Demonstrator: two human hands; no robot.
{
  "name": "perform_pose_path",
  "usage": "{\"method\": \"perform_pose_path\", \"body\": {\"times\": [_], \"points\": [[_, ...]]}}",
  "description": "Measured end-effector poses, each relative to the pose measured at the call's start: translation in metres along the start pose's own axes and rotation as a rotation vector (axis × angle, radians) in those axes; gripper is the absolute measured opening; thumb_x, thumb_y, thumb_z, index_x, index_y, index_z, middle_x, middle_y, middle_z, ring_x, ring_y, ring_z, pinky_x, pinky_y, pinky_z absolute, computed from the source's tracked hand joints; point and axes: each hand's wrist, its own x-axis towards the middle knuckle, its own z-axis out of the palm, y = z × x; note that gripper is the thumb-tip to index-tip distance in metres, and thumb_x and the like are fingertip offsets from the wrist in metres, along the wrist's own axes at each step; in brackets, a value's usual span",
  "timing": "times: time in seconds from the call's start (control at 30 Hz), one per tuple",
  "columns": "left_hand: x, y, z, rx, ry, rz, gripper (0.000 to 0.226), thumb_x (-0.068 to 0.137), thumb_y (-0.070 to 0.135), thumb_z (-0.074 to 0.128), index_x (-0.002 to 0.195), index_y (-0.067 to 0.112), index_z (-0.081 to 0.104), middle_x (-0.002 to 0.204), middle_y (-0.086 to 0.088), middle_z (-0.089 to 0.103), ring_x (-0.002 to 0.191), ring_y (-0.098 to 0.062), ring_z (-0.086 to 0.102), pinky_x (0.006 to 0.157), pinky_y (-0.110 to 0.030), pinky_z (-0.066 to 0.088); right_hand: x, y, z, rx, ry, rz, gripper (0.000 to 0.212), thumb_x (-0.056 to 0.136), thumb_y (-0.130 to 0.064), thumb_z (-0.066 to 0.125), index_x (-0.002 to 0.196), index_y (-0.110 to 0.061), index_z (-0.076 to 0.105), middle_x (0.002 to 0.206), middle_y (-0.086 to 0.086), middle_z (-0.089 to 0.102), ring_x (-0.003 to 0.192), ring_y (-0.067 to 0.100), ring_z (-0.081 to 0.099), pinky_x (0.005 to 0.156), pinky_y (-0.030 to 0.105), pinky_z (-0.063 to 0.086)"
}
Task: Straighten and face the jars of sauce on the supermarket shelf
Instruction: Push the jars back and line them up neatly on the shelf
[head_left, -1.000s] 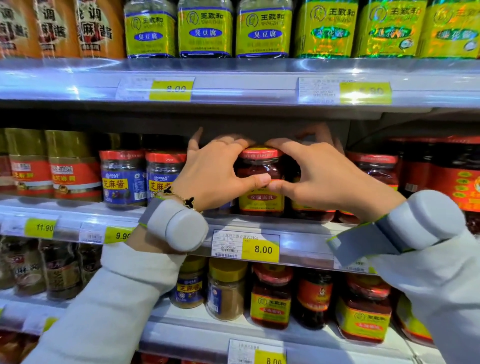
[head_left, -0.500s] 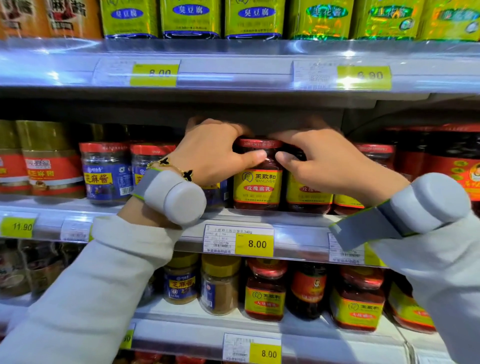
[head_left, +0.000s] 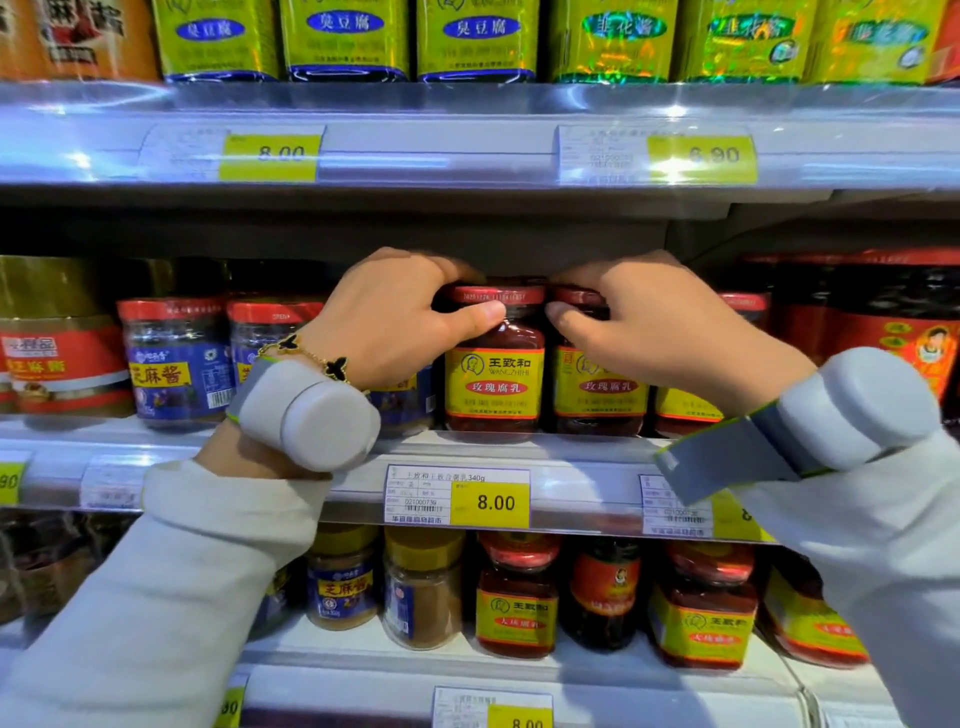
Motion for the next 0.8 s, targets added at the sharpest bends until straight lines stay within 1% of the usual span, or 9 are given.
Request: {"method": "perform_pose_path", "body": {"times": [0.13, 0.3, 0.4, 0.5, 0.53, 0.6, 0.67, 0.73, 0.8], "points": [[0.0, 0.0, 0.0, -0.008, 0.001, -0.011, 0.069, 0.072, 0.064, 0.036, 0.126, 0.025, 0.054, 0.125, 0.0, 0.06, 0.12, -0.021, 0.049, 0.1, -0.039, 0.039, 0.004, 0.001, 0.0, -0.115, 0.005, -0.013, 0.035, 0.088, -0.043, 0.037, 0.111, -0.027, 0.058, 0.108, 0.011, 0.065, 0.103, 0.034, 0.052, 0.072, 0.032, 0.03], [0.0, 0.002, -0.001, -0.027, -0.012, -0.017, 0.069, 0.071, 0.064, 0.036, 0.126, 0.027, 0.054, 0.126, 0.0, 0.059, 0.12, -0.02, 0.048, 0.101, -0.04, 0.039, 0.005, 0.003, -0.002, -0.119, -0.024, -0.034, 0.034, 0.09, -0.044, 0.037, 0.106, -0.024, 0.06, 0.107, 0.013, 0.065, 0.101, 0.034, 0.053, 0.069, 0.032, 0.029], [0.0, 0.002, -0.002, -0.036, -0.018, -0.03, 0.064, 0.074, 0.064, 0.04, 0.125, 0.027, 0.054, 0.124, -0.001, 0.06, 0.118, -0.021, 0.05, 0.1, -0.04, 0.04, 0.005, 0.004, -0.005, -0.095, -0.065, -0.05, 0.036, 0.092, -0.045, 0.034, 0.109, -0.025, 0.058, 0.106, 0.012, 0.064, 0.101, 0.033, 0.053, 0.07, 0.031, 0.029], [0.0, 0.001, -0.001, -0.04, -0.012, -0.024, 0.054, 0.083, 0.059, 0.047, 0.126, 0.027, 0.054, 0.124, -0.002, 0.06, 0.118, -0.023, 0.049, 0.1, -0.041, 0.039, 0.004, 0.005, -0.009, -0.066, -0.087, -0.073, 0.034, 0.093, -0.046, 0.032, 0.105, -0.026, 0.057, 0.093, 0.009, 0.063, 0.095, 0.032, 0.051, 0.069, 0.031, 0.028], [0.0, 0.001, -0.001, -0.044, -0.014, -0.024, 0.055, 0.082, 0.06, 0.047, 0.126, 0.027, 0.054, 0.124, -0.002, 0.06, 0.119, -0.023, 0.048, 0.1, -0.042, 0.039, 0.004, 0.004, -0.011, -0.064, -0.099, -0.075, 0.032, 0.093, -0.046, 0.032, 0.1, -0.026, 0.056, 0.082, 0.006, 0.059, 0.09, 0.031, 0.049, 0.068, 0.031, 0.027], [0.0, 0.003, -0.003, -0.045, -0.024, -0.03, 0.064, 0.075, 0.063, 0.04, 0.126, 0.028, 0.054, 0.124, -0.001, 0.06, 0.119, -0.022, 0.048, 0.1, -0.041, 0.039, 0.003, 0.004, -0.013, -0.06, -0.122, -0.075, 0.029, 0.093, -0.047, 0.033, 0.09, -0.027, 0.053, 0.063, -0.006, 0.043, 0.078, 0.026, 0.04, 0.066, 0.031, 0.025], [-0.001, 0.005, -0.003, -0.033, -0.02, -0.024, 0.067, 0.071, 0.062, 0.036, 0.126, 0.027, 0.054, 0.124, -0.001, 0.06, 0.118, -0.022, 0.049, 0.099, -0.04, 0.04, 0.002, 0.005, -0.016, -0.063, -0.128, -0.074, 0.03, 0.093, -0.048, 0.032, 0.093, -0.028, 0.054, 0.058, -0.012, 0.034, 0.075, 0.021, 0.034, 0.065, 0.031, 0.025], [-0.002, 0.006, -0.002, -0.02, -0.011, -0.028, 0.068, 0.072, 0.062, 0.035, 0.126, 0.027, 0.054, 0.123, -0.001, 0.061, 0.118, -0.022, 0.049, 0.098, -0.04, 0.041, 0.002, 0.005, -0.016, -0.057, -0.131, -0.076, 0.032, 0.093, -0.049, 0.032, 0.096, -0.027, 0.056, 0.058, -0.012, 0.033, 0.074, 0.02, 0.034, 0.065, 0.03, 0.025], [-0.003, 0.007, -0.002, -0.006, 0.002, -0.023, 0.067, 0.072, 0.062, 0.034, 0.125, 0.026, 0.054, 0.12, -0.001, 0.062, 0.116, -0.022, 0.051, 0.096, -0.041, 0.042, 0.002, 0.004, -0.017, -0.073, -0.144, -0.072, 0.035, 0.093, -0.049, 0.032, 0.081, -0.023, 0.053, 0.057, -0.01, 0.033, 0.064, 0.02, 0.033, 0.057, 0.03, 0.023]]}}
